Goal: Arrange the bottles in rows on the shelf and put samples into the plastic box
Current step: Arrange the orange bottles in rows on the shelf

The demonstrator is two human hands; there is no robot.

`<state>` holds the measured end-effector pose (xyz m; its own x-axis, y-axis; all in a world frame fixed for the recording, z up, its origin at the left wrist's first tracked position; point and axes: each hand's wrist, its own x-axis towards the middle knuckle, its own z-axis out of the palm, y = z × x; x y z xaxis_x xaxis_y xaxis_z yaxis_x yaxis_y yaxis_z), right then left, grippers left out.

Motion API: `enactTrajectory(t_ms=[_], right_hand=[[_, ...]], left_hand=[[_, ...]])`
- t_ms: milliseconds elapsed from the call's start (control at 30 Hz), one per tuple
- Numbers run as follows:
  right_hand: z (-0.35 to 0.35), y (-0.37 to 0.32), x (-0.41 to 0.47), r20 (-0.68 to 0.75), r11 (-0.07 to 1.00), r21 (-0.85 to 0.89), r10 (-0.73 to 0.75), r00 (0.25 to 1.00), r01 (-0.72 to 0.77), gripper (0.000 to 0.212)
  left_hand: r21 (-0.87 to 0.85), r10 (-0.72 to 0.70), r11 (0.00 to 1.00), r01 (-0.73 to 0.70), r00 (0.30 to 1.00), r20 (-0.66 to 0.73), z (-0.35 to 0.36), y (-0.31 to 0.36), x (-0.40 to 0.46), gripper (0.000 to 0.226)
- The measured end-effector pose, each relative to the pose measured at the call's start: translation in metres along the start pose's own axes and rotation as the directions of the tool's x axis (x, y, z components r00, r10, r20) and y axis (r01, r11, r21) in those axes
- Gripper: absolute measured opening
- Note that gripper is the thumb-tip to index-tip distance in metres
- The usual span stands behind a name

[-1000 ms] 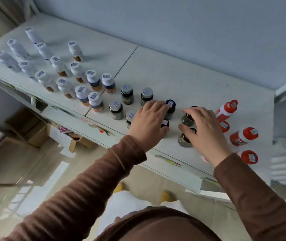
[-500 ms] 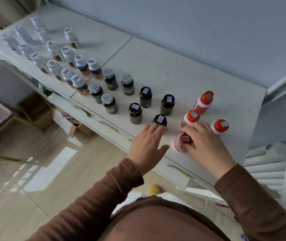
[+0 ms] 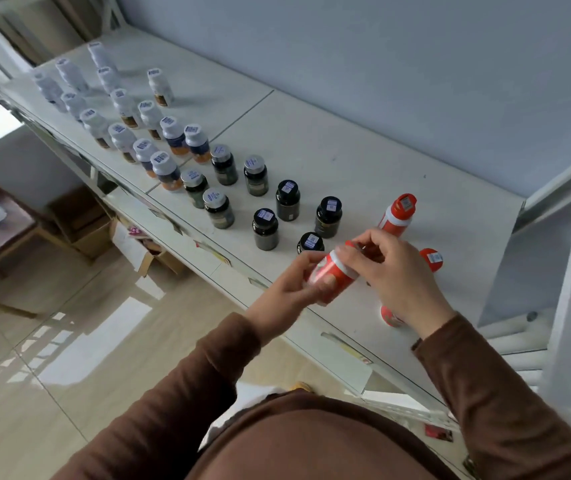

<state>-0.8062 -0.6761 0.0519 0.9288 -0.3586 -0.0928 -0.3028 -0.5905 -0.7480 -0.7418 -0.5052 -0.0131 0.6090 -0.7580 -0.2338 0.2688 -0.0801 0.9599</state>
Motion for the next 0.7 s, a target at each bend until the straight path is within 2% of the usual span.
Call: enactTrajectory(t_ms=[67, 133, 200, 233, 333, 467, 600, 633, 667, 700], right_hand=[[0.000, -0.007, 0.003, 0.002, 0.997, 0.069, 0.023, 1.000, -0.023, 0.042], [0.002, -0.014, 0.006, 0.035, 0.993, 0.114, 0.023, 0.999, -0.027, 0.046], [0.003, -0.019, 0.006, 0.037, 0.994, 0.107, 0.006, 0.999, -0.010, 0.046], [0.003, -0.020, 0.006, 0.036, 0.997, 0.081, -0.003, 0.999, 0.000, 0.045], [0.003, -0.018, 0.004, 0.052, 0.998, -0.059, -0.019, 0.998, 0.022, 0.045], [0.002, -0.009, -0.002, 0.082, 0.965, -0.254, -0.040, 0.996, 0.059, 0.042], [0.003, 0.002, -0.004, 0.098, 0.948, -0.311, -0.041, 0.994, 0.069, 0.038], [0.004, 0.007, -0.004, 0.107, 0.936, -0.341, -0.051, 0.993, 0.085, 0.037], [0.007, 0.012, -0.004, 0.122, 0.918, -0.382, -0.069, 0.990, 0.111, 0.036], [0.011, 0.017, -0.004, 0.138, 0.894, -0.426, -0.086, 0.987, 0.138, 0.036]], left_hand=[[-0.300, -0.119, 0.944, 0.139, 0.989, 0.086, -0.002, 0.012, -0.003, 0.041], [-0.474, -0.209, 0.832, 0.289, 0.954, 0.216, -0.003, 0.020, -0.005, 0.051], [-0.553, -0.231, 0.750, 0.362, 0.928, 0.293, -0.005, 0.018, -0.003, 0.056], [-0.564, -0.229, 0.740, 0.367, 0.926, 0.301, -0.006, 0.016, -0.002, 0.056], [-0.512, -0.215, 0.798, 0.317, 0.945, 0.248, -0.007, 0.013, -0.002, 0.054], [-0.253, -0.144, 0.953, 0.165, 0.984, 0.102, -0.004, 0.003, 0.000, 0.044], [0.142, -0.085, 0.987, 0.078, 0.996, 0.039, 0.006, -0.001, 0.009, 0.045], [0.323, -0.042, 0.946, 0.041, 0.999, -0.003, 0.008, -0.002, 0.012, 0.045], [0.536, 0.027, 0.844, -0.008, 0.999, -0.028, 0.009, -0.003, 0.016, 0.046], [0.718, 0.100, 0.694, -0.044, 0.994, -0.035, 0.009, -0.005, 0.018, 0.047]])
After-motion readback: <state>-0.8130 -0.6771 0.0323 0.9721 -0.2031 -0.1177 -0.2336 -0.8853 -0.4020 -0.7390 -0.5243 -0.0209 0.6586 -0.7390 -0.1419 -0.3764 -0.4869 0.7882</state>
